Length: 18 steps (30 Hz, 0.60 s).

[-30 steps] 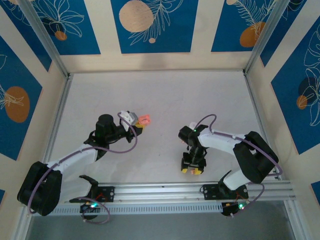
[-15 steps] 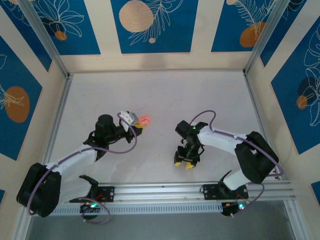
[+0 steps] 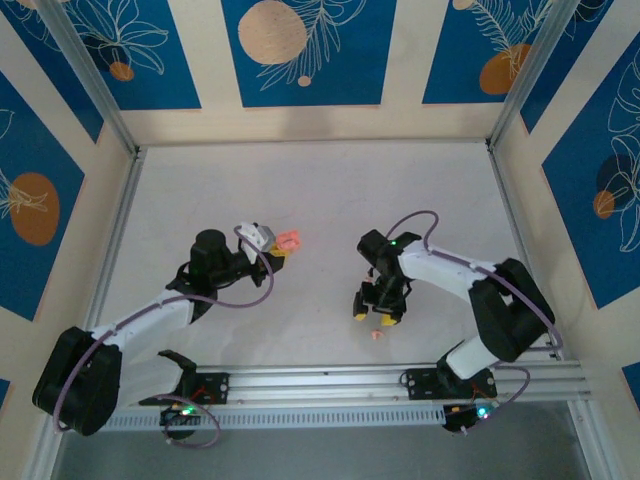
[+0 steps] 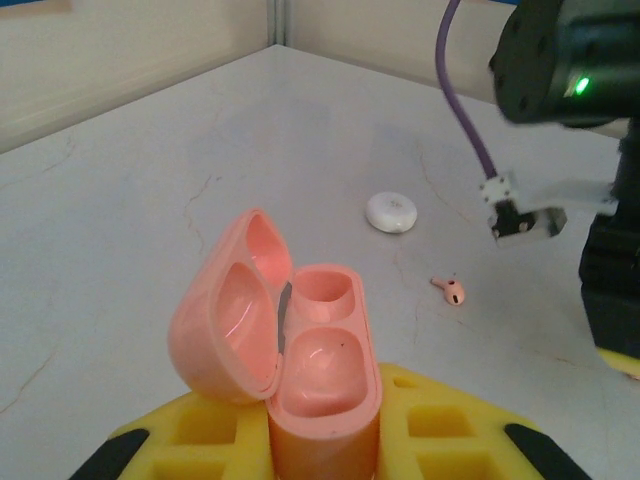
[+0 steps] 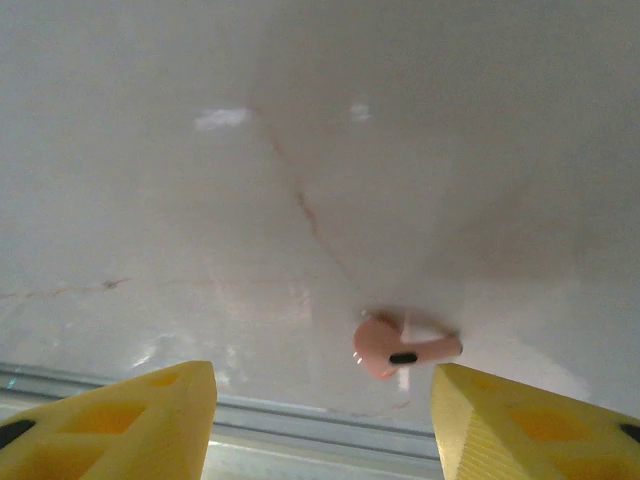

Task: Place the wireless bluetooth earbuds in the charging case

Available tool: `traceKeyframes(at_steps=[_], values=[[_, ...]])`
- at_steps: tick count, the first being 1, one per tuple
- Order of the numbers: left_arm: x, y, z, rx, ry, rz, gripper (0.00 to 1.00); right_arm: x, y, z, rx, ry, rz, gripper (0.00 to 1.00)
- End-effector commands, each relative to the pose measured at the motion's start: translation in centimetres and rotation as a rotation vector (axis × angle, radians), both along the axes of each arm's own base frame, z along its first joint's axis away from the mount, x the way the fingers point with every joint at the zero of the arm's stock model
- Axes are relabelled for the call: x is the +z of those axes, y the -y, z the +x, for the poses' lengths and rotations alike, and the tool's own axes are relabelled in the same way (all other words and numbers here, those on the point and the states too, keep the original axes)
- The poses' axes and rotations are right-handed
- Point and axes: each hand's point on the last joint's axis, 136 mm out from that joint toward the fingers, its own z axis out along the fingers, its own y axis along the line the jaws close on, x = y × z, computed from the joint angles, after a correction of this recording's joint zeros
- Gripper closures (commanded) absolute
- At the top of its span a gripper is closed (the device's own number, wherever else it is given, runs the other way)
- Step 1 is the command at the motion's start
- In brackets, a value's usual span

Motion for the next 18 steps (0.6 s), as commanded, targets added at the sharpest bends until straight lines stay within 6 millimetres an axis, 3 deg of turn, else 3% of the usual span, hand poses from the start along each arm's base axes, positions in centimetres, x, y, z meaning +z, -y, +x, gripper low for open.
traceKeyframes(at_steps=[1,13,18], values=[[0.4,0.0,-0.5,-0.011,0.034,0.005,0.79,-0.7,0.0,-0.2,0.028,-0.019,-0.014,0.4],[0.3,0.0,-0.5,-0.008,0.031,0.011,0.78,-1.8,0.4,-4.0,0.052,-0.134,-0.059,0.41],[0.3,0.0,-0.5,-0.008,0.028,0.011,0.78,-1.1,-1.3,-4.1,0.042,-0.127,0.019,0.43]])
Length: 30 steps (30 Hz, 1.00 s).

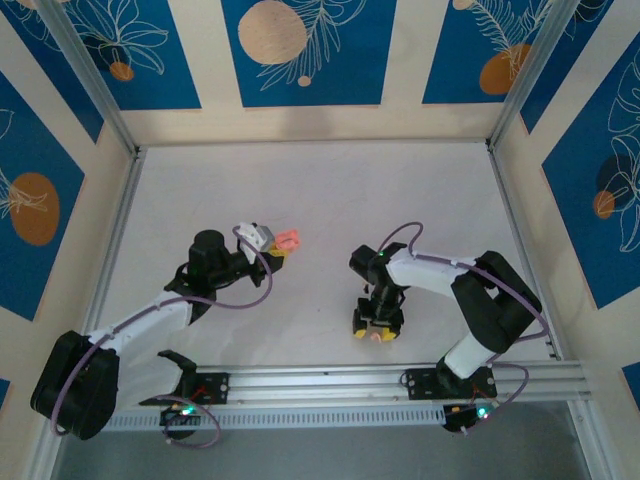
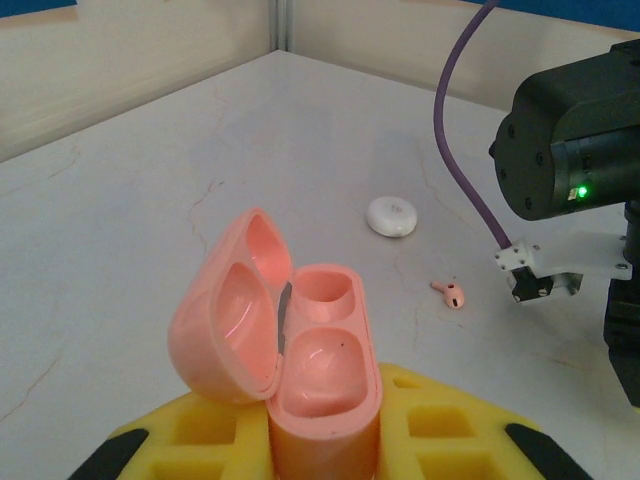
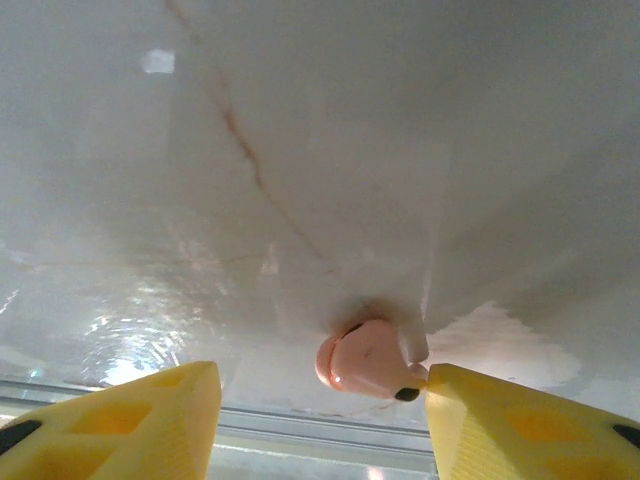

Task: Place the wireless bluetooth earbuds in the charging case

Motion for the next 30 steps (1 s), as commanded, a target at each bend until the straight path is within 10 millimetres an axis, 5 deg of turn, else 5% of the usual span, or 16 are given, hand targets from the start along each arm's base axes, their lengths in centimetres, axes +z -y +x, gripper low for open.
traceKeyframes(at_steps=[1,10,30], values=[[-0.1,0.1,-0.4,-0.014,0.022,0.012,0.78,0.9,-1.4,-0.6,-0.033,-0.024,0.068,0.44],[0.0,0.1,-0.4,-0.008,0.025,0.014,0.78,3.4,1.1,0.9,0.018,0.019,-0.086,0.44],[0.2,-0.1,-0.4,0.002,0.029,0.02,0.78,0.2,0.5,0.5,0.077,-0.048,-0.153,0.58]])
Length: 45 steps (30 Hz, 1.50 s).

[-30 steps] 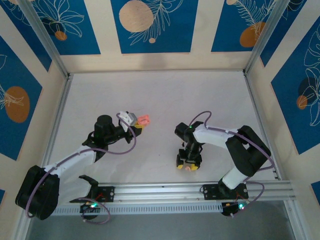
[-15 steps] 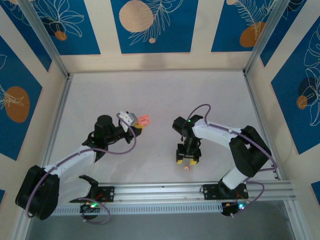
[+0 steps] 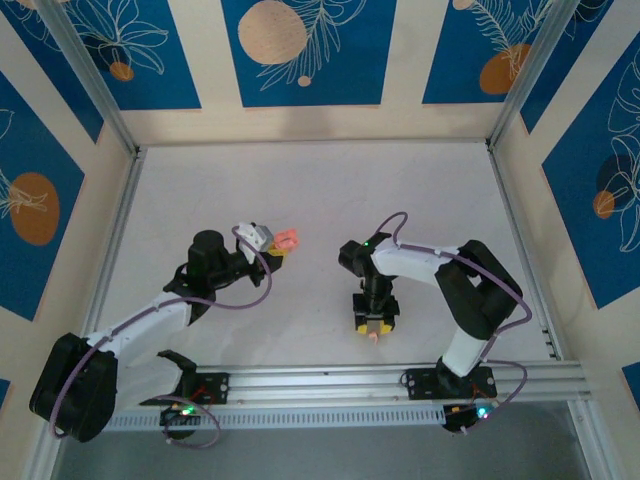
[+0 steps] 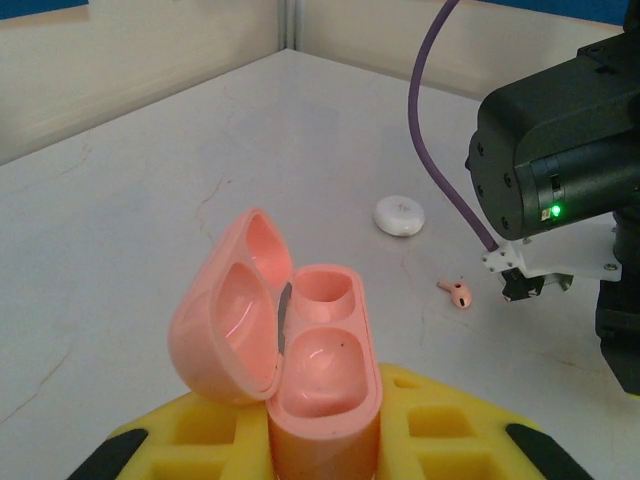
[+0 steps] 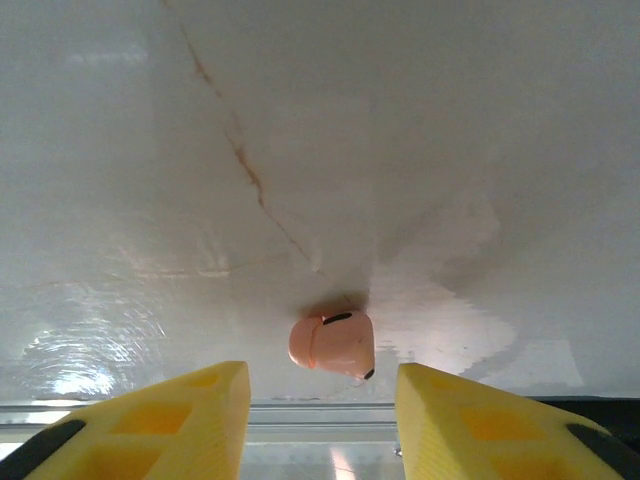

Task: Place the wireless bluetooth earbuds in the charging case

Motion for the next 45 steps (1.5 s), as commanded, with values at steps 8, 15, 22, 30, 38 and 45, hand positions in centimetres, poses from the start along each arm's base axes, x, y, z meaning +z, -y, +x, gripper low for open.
traceKeyframes(at_steps=[8,15,22,30,38,45], values=[[0.0,0.1,-0.5,-0.016,0.02,0.017,0.78,-1.3,0.4,-1.1,0.016,-0.051,-0.028,0.64],[0.0,0.2,-0.5,-0.016,0.017,0.015,0.78,-1.6,0.8,-1.6,0.013,-0.061,-0.035,0.72],[-0.2,0.2,-0.5,-0.022,0.01,0.016,0.78,-1.3,0.8,-0.9,0.025,-0.003,-0.031,0.76],[-1.1,1.0,-1.6,-0.096,-0.009,-0.004,0.79,0.7,-0.8,2.2,0.057,0.212,0.105,0.77],[-1.9,2.9,-3.7,-0.274,0.01,-0.076,0.79,5.8,-5.0,8.0,0.215,0.578,0.429,0.78],[-3.0,3.6,-4.4,-0.347,0.012,-0.089,0.78,11.2,-8.2,10.5,0.42,0.814,0.688,0.77]])
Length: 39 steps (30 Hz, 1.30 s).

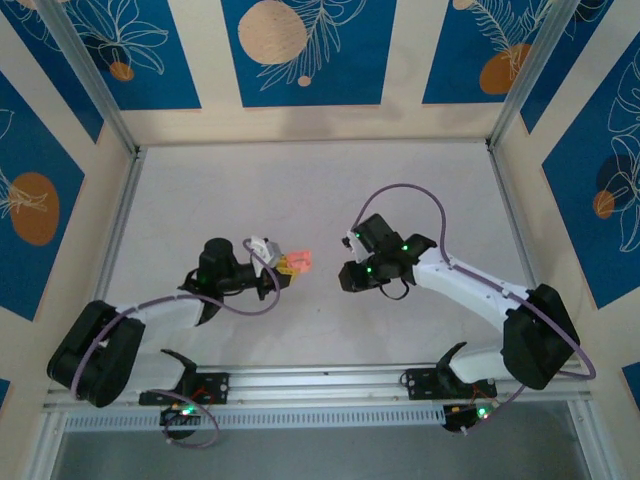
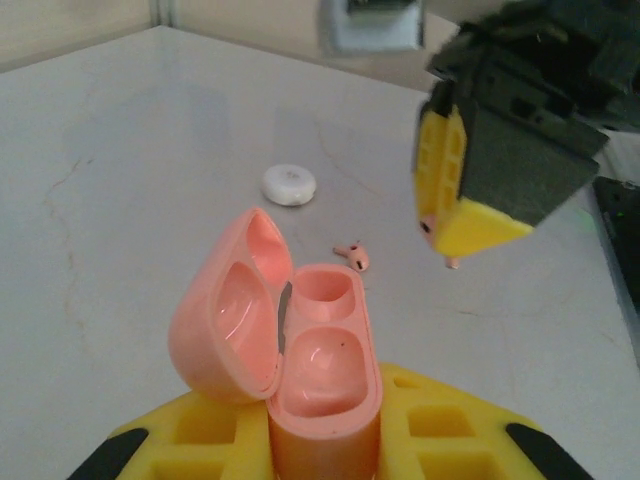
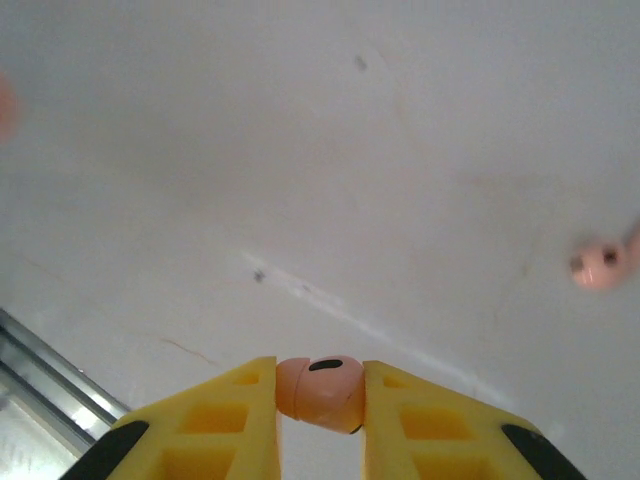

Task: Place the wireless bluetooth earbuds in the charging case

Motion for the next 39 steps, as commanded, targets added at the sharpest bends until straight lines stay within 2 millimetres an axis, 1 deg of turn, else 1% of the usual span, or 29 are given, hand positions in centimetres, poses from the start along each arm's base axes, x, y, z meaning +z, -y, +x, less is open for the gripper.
traceKeyframes(at_steps=[1,5,9,13,17,21,26,30,39], values=[[0.8,1.1,-1.3,-0.107,0.062,-0.047,0.78,3.4,-2.1,1.0,0.172,0.179,0.142,0.78],[0.8,1.3,-1.4,-0.13,0.059,-0.065,0.78,6.2,-2.9,1.3,0.265,0.318,0.219,0.78],[0.9,1.5,-1.5,-0.149,0.058,-0.07,0.78,8.7,-3.6,1.0,0.35,0.431,0.282,0.78],[1.4,1.9,-1.7,-0.179,0.059,-0.086,0.78,10.4,-4.9,0.7,0.427,0.48,0.337,0.78],[1.6,2.1,-1.9,-0.199,0.059,-0.096,0.78,11.3,-6.8,0.3,0.51,0.506,0.371,0.78],[1.8,2.1,-2.1,-0.205,0.063,-0.1,0.78,11.6,-8.7,-0.3,0.587,0.507,0.391,0.78],[2.2,2.1,-2.0,-0.204,0.069,-0.104,0.78,11.3,-10.2,-0.7,0.644,0.501,0.388,0.78],[2.6,2.1,-2.0,-0.201,0.075,-0.108,0.78,10.7,-10.7,-0.7,0.661,0.49,0.376,0.78],[3.4,2.0,-2.1,-0.2,0.084,-0.119,0.78,9.3,-10.9,-0.2,0.667,0.475,0.342,0.78]])
